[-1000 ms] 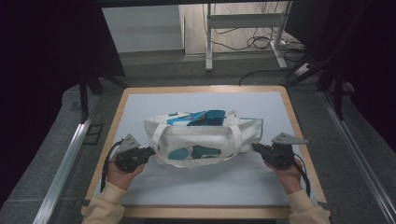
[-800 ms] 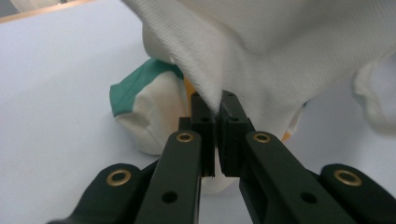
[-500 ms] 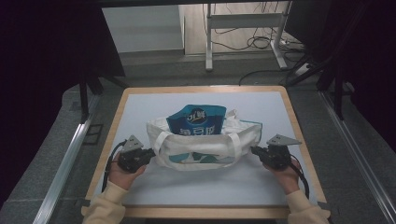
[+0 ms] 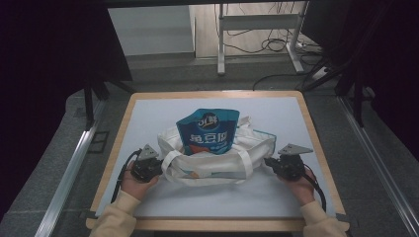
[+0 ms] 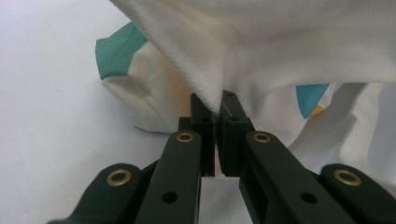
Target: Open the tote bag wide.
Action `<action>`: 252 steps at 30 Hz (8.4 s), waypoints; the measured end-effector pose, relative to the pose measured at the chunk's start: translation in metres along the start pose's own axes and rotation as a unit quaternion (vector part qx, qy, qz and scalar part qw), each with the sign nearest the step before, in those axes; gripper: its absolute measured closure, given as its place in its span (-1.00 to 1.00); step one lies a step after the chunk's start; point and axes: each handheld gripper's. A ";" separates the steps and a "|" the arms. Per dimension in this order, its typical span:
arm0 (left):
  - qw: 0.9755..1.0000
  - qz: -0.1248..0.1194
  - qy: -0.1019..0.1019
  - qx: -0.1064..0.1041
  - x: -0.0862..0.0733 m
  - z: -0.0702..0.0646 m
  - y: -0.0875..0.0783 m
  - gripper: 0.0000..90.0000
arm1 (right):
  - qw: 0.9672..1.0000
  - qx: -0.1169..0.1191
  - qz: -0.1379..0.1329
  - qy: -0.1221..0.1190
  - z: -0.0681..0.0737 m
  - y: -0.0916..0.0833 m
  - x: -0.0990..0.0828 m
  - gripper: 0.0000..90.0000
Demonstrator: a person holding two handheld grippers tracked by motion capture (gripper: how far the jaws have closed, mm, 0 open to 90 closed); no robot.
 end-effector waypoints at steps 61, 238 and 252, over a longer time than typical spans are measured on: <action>0.997 -0.023 -0.044 -0.060 0.043 0.003 -0.018 0.99 | 0.998 0.033 -0.043 -0.019 0.020 0.001 0.044 0.97; 0.997 -0.050 -0.016 -0.049 0.030 -0.030 -0.034 0.99 | 0.997 0.037 -0.073 -0.001 0.015 -0.007 0.092 0.96; 0.996 -0.063 -0.063 -0.004 0.004 0.006 -0.054 0.68 | 0.995 0.033 -0.093 0.003 0.004 -0.061 0.037 0.66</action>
Point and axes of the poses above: each handheld gripper's, and its own axes: y roughly forward along the jaws, x roughly out of its top, z roughly to its left
